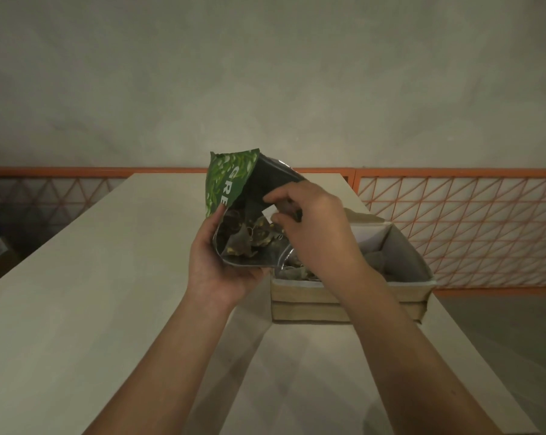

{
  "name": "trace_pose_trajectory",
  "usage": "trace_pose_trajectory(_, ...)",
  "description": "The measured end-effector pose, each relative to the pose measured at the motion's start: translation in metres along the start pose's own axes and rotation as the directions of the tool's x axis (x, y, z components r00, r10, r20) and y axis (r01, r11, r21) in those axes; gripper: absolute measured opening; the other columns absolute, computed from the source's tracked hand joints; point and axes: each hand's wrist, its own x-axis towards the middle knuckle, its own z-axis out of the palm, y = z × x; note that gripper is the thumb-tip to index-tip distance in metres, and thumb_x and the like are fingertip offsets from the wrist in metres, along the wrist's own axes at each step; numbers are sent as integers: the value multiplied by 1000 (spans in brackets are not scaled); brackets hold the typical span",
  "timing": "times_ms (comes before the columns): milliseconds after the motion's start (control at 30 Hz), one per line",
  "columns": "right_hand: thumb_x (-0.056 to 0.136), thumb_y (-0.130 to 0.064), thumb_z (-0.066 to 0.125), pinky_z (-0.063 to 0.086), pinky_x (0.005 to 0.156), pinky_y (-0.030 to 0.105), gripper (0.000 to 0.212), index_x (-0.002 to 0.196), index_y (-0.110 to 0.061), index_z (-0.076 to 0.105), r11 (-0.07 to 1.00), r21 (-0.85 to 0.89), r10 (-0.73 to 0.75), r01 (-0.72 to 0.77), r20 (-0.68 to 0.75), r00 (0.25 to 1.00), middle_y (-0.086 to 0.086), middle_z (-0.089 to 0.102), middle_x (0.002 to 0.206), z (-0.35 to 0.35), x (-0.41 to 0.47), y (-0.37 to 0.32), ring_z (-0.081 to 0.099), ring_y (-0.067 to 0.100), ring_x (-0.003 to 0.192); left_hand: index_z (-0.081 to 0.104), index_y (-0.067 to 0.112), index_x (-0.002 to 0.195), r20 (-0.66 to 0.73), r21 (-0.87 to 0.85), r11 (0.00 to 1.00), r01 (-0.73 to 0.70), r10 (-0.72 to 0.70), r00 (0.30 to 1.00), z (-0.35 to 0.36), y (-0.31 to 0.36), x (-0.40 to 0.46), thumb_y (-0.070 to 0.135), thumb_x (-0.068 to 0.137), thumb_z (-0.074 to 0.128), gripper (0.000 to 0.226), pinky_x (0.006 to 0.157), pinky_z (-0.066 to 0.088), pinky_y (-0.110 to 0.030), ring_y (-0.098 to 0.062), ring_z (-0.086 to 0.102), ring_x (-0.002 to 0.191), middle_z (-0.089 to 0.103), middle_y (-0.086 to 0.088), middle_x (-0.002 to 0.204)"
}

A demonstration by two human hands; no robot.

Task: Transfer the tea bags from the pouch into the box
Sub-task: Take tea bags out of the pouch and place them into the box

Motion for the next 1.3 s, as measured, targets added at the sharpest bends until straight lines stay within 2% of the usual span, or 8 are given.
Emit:
trace_pose_trajectory(100,82,5,68,45,79,5,31,106,-15,72,998,47,-37,38,-32,999,-2,66,103,-3,1,-2,62,4,89,80,9,101,0,2,1000,13,-13,1000,2,1,-1,45,97,47,49,73,62,-40,-34,73,91,71,-17,116)
trace_pose_trajectory(233,84,3,68,53,79,17,24,103,-11,71,979,111,-124,169,-335,934,-4,58,101,-15,0,-8,57,1,94,78,10,108,11,3,1000,30,-30,999,3,2,-1,47,98,46,50,81,61,-41,-36,72,97,69,-18,124)
trace_pose_trajectory(433,83,4,69,56,73,26,20,89,-15,70,958,263,24,111,-460,888,0,60,94,-23,-7,0,60,7,87,80,14,102,10,5,999,43,-44,999,0,1,-1,46,98,45,48,79,61,-40,-34,73,96,71,-14,121)
trace_pose_trajectory(667,83,2,69,52,75,25,32,82,-29,64,940,333,149,79,-606,782,12,63,95,-51,-2,24,62,23,87,74,17,118,46,-35,998,59,-58,997,-3,5,1,45,92,53,44,108,40,-43,-33,51,136,57,-12,144)
trace_pose_trajectory(833,83,0,69,55,83,43,35,81,-35,65,946,322,218,-39,-540,813,11,67,94,-51,-5,56,64,26,87,74,18,119,69,-33,997,63,-61,996,-1,4,-1,42,81,61,48,106,43,-43,-34,53,133,57,-13,145)
trace_pose_trajectory(1033,89,-2,64,49,77,10,38,79,-38,60,947,175,311,-271,-275,910,-1,66,103,-38,-10,75,59,0,90,79,16,106,80,-15,998,66,-65,995,4,1,-4,43,84,57,42,96,52,-46,-34,66,115,61,-13,140)
trace_pose_trajectory(1200,93,-8,59,42,68,10,22,89,-29,64,905,-80,424,-418,92,901,-14,59,91,-38,-13,91,53,-3,83,78,17,112,112,-15,997,76,-73,991,5,2,-7,43,81,60,44,98,50,-46,-35,58,126,57,-15,144)
trace_pose_trajectory(1300,95,-20,58,37,65,8,14,99,-29,67,880,-213,458,-424,151,876,-14,60,95,-36,-18,98,51,-6,79,77,17,112,152,-25,995,99,-94,984,7,3,-8,39,75,66,45,92,57,-46,-34,58,125,57,-14,145)
